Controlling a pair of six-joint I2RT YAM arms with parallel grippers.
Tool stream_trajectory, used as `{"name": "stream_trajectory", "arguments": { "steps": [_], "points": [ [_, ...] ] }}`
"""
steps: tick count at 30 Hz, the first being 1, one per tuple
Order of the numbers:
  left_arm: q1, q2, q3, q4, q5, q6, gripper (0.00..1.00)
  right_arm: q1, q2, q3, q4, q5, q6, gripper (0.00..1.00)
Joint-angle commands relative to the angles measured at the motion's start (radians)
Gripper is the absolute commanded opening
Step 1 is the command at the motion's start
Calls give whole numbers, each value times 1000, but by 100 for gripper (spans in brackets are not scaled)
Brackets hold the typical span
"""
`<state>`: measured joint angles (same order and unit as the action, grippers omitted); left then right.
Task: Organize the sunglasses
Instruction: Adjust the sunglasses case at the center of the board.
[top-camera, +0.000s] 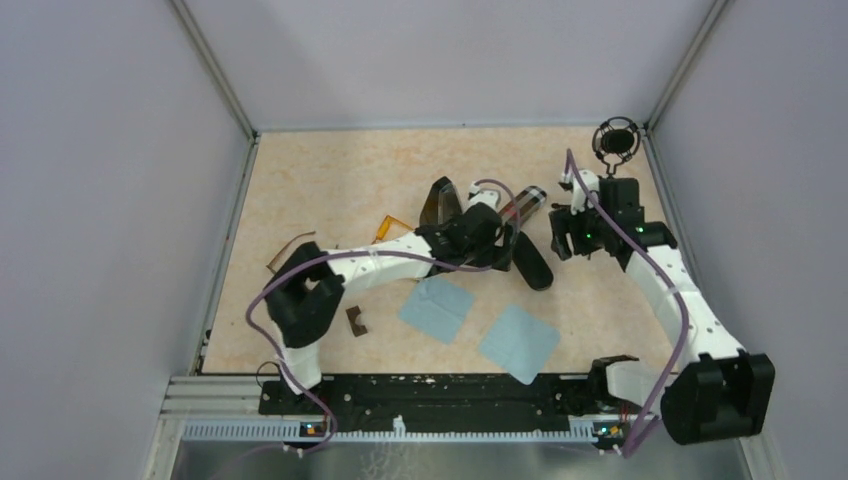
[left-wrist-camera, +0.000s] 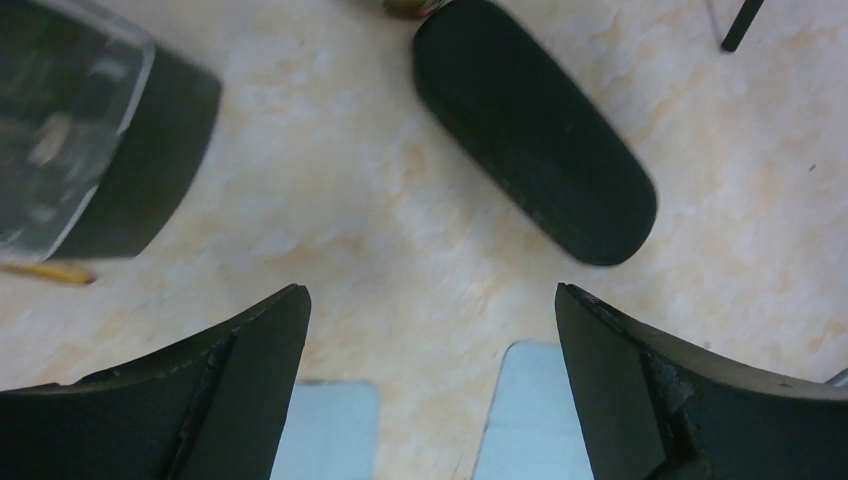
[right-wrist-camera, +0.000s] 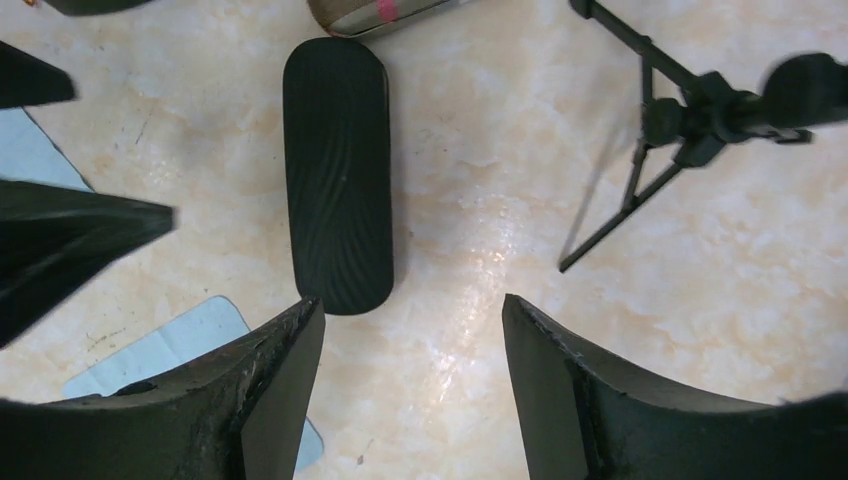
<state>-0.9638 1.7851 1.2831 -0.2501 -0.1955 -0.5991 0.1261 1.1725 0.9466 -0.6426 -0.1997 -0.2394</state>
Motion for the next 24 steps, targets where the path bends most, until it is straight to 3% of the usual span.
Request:
{"name": "stream_trajectory", "arguments": {
  "steps": [1,7,14,24],
  "points": [
    [-16,153,214,-12,-19,-119,99,-43,-145,-32,2,36,74,66],
    [-28,369,458,-79,-32,-177,99,-48,-341,-21,-24,80,140,77],
    [-41,649,869,-350,-84,-191,99,-48,-401,-40,-12,93,156,80],
    [-60,663,840,-317,-89,-115,98,-49,-436,-47,-20,104,132,82]
  ]
}}
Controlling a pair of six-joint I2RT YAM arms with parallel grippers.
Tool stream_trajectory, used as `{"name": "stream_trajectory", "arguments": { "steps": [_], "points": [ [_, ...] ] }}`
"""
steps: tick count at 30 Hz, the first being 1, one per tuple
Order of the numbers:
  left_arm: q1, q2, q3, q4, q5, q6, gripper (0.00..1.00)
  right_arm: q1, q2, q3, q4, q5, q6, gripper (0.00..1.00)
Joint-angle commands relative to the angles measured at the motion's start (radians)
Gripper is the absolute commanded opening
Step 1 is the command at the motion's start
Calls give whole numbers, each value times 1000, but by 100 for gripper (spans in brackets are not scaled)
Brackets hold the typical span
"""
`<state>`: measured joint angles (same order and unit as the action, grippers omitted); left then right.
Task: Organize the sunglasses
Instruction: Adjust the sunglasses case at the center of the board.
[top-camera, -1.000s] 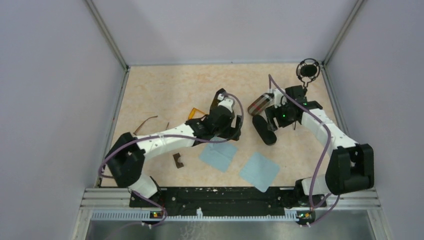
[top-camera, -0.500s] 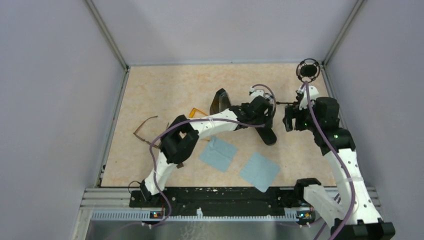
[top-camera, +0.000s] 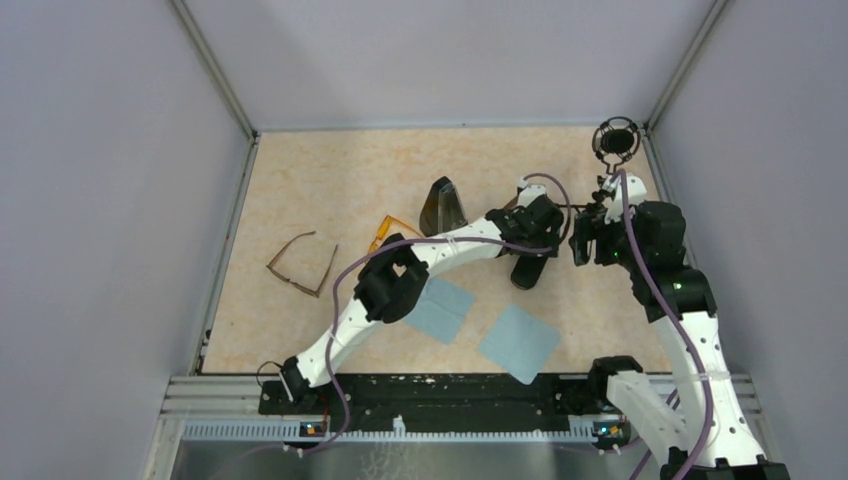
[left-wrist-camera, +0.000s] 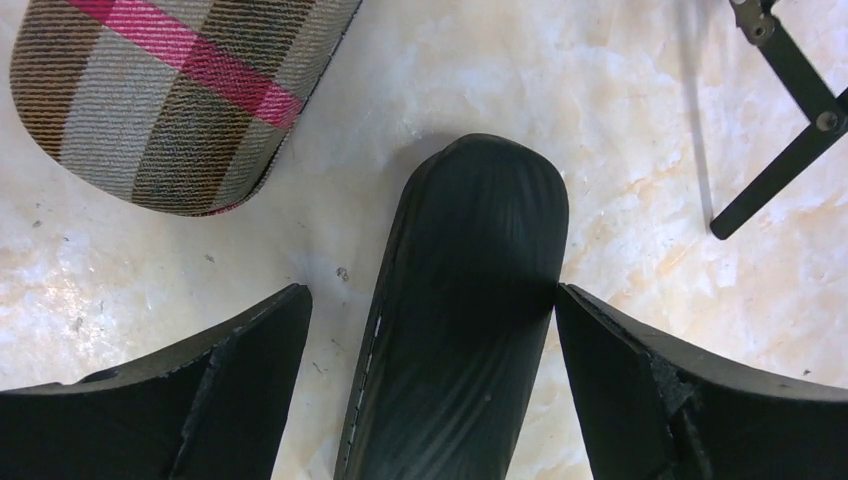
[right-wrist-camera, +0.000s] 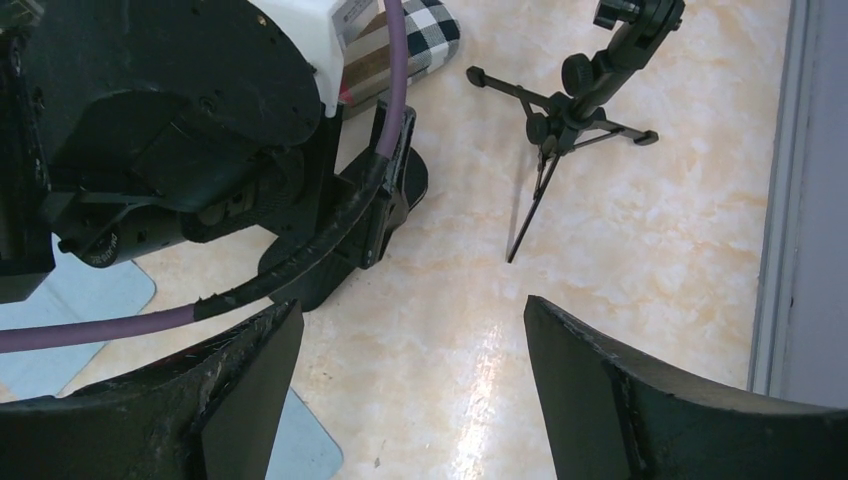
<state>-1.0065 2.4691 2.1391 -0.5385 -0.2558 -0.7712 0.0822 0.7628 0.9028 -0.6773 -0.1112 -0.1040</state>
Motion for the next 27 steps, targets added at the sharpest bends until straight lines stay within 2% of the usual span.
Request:
{"name": "stream_trajectory", "arguments": {
  "steps": [1,9,14,20,27],
  "points": [
    [-23,-31,-25,-24,-31,82,97,-6,-28,-6,14,16,-6,82],
    [-65,-121,-139,-29,27,397,95,-6,-31,-15,12,13,-23,85],
    [-65,-161,-205,-44,40,452,91,-6,-6,-1,4,-17,-20,87],
    [-66,-165,-194,-13,63,501,84,-7,0,0,4,-27,-17,87],
    [-66,-138,-136,11,85,587,85,-6,-11,-11,-1,-25,-25,87]
  ]
}}
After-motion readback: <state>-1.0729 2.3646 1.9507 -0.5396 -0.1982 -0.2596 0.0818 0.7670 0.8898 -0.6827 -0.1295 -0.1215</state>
